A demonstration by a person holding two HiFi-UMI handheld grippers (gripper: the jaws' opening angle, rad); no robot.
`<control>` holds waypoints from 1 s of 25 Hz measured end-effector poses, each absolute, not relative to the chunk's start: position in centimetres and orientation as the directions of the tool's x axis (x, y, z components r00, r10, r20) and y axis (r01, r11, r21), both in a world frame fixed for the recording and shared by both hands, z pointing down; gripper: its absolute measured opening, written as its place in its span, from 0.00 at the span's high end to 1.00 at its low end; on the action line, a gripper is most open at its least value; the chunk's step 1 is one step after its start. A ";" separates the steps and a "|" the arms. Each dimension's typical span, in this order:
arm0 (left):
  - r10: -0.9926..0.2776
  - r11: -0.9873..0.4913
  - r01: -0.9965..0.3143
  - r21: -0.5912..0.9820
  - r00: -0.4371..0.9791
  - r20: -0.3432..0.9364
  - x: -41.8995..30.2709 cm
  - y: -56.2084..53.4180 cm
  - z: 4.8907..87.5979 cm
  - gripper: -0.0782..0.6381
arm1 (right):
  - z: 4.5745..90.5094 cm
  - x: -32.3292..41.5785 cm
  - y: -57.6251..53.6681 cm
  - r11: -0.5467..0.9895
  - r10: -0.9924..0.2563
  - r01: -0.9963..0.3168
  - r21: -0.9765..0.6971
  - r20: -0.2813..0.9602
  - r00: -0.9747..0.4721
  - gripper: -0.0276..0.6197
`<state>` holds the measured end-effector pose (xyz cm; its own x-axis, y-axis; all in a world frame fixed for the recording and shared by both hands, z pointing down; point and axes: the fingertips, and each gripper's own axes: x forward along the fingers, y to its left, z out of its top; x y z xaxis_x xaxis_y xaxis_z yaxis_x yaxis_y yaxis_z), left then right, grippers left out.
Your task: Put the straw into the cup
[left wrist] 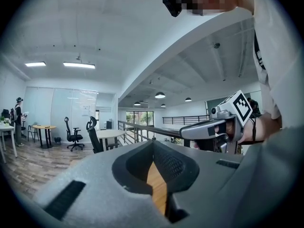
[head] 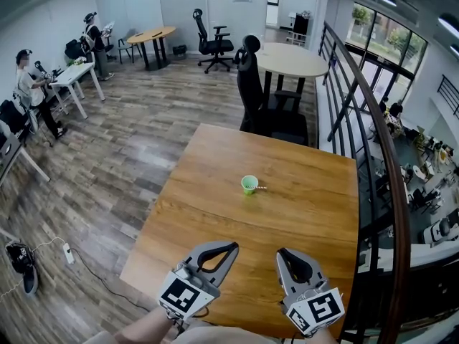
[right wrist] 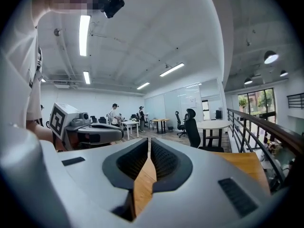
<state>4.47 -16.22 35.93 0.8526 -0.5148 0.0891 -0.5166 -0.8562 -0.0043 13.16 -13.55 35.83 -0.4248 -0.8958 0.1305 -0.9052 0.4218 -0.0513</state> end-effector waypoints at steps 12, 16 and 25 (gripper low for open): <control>-0.501 -0.864 -0.503 0.005 0.861 0.085 5.1 -16.0 35.7 0.87 | 35.5 13.3 -13.5 0.414 -0.901 -0.910 -0.041 0.123 -0.415 0.92; -0.496 -0.867 -0.498 0.006 0.864 0.088 5.1 -16.1 35.8 0.87 | 35.6 13.1 -13.6 0.413 -0.901 -0.909 -0.047 0.123 -0.416 0.92; -0.482 -0.875 -0.484 -0.005 0.872 0.090 5.4 -16.0 36.2 0.87 | 36.0 13.3 -13.5 0.409 -0.903 -0.911 -0.054 0.124 -0.412 0.92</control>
